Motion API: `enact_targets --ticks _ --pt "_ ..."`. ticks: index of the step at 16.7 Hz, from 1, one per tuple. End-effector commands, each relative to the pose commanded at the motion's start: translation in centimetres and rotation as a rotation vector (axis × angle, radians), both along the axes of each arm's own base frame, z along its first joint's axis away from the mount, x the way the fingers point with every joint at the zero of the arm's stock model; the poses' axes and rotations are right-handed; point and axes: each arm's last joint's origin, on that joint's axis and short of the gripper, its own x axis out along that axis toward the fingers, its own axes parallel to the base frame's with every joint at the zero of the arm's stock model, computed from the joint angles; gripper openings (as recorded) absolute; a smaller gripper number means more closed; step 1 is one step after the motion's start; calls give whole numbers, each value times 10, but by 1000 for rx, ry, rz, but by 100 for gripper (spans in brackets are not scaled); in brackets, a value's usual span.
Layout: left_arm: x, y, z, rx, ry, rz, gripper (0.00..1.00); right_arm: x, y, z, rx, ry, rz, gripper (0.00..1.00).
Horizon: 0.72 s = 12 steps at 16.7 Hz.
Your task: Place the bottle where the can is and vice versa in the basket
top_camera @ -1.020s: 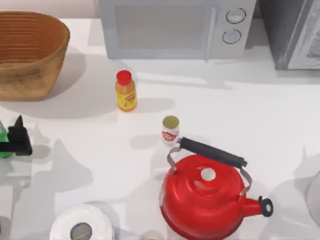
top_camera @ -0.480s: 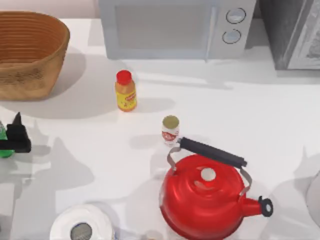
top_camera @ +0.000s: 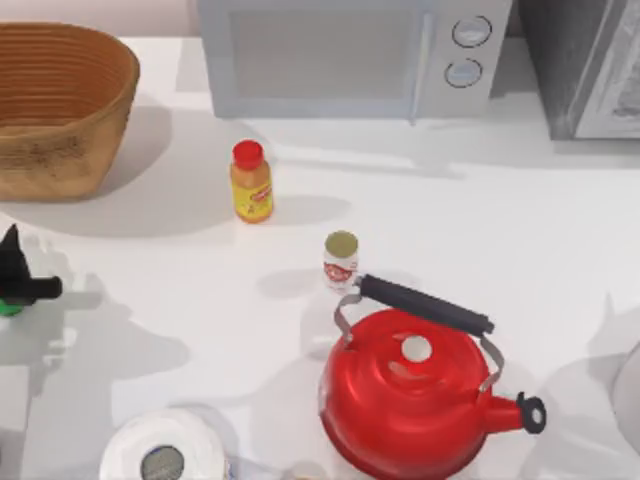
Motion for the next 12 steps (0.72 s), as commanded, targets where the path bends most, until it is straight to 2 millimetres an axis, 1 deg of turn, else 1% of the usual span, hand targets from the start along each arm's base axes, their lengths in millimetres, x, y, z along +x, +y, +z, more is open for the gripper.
enact_targets --ticks 2,3,10,11,12 --pt "0 0 0 0 0 0 2 0 0 0 0 0 0 100" --pt "0 0 0 0 0 0 0 0 0 0 0 0 0 100" --pt "0 0 0 0 0 0 0 0 0 0 0 0 0 100" --pt "3 1 5 5 -24 0 0 0 0 0 0 0 0 100" --pt "3 1 5 5 -24 0 0 0 0 0 0 0 0 100"
